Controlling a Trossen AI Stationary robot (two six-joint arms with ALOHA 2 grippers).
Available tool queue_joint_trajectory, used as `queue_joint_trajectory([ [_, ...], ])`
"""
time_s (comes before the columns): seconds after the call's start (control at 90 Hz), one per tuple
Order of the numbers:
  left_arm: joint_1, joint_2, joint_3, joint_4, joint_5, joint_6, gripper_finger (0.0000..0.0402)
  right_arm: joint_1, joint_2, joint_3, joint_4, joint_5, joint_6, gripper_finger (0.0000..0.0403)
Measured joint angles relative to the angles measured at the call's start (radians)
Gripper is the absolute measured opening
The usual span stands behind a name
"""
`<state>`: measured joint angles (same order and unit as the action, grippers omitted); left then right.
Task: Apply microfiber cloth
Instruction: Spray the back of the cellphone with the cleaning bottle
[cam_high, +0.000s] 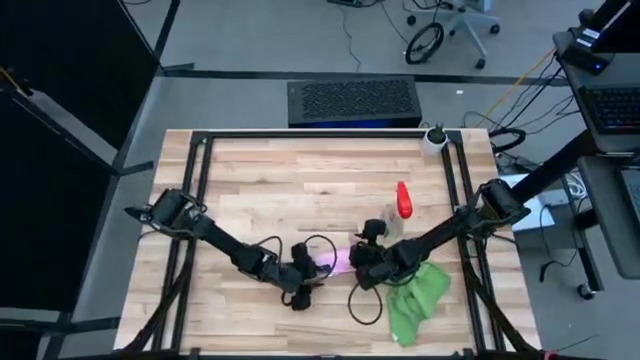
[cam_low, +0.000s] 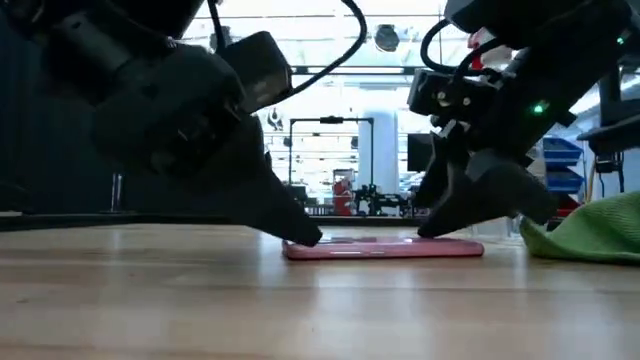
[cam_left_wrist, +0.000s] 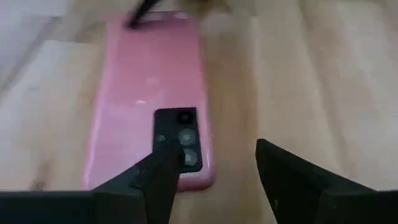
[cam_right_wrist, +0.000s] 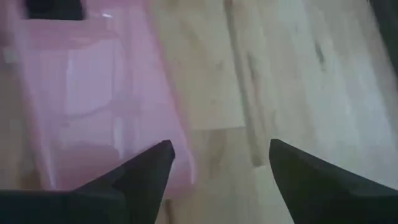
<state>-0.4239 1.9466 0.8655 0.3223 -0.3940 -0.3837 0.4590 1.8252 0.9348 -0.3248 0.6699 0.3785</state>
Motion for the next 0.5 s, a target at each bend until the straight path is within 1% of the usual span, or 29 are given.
queue_joint_trajectory([
  [0.111, 0.018, -0.017, -0.002, -0.063, -0.091, -0.001, 0.0198, 0.022, 0.000, 0.001, 0.015, -0.035, 0.066, 0.0258],
  [0.222, 0.023, -0.033, -0.003, -0.116, -0.137, -0.003, 0.0198, 0.040, 0.000, 0.002, 0.047, -0.086, 0.086, 0.0258],
  [0.356, 0.024, -0.056, -0.006, -0.135, -0.141, -0.004, 0.0198, 0.055, -0.001, 0.002, 0.072, -0.097, 0.086, 0.0258],
  [0.5, 0.009, -0.093, -0.007, -0.145, -0.140, -0.002, 0.0198, 0.054, 0.000, 0.039, 0.037, -0.132, 0.133, 0.0258],
])
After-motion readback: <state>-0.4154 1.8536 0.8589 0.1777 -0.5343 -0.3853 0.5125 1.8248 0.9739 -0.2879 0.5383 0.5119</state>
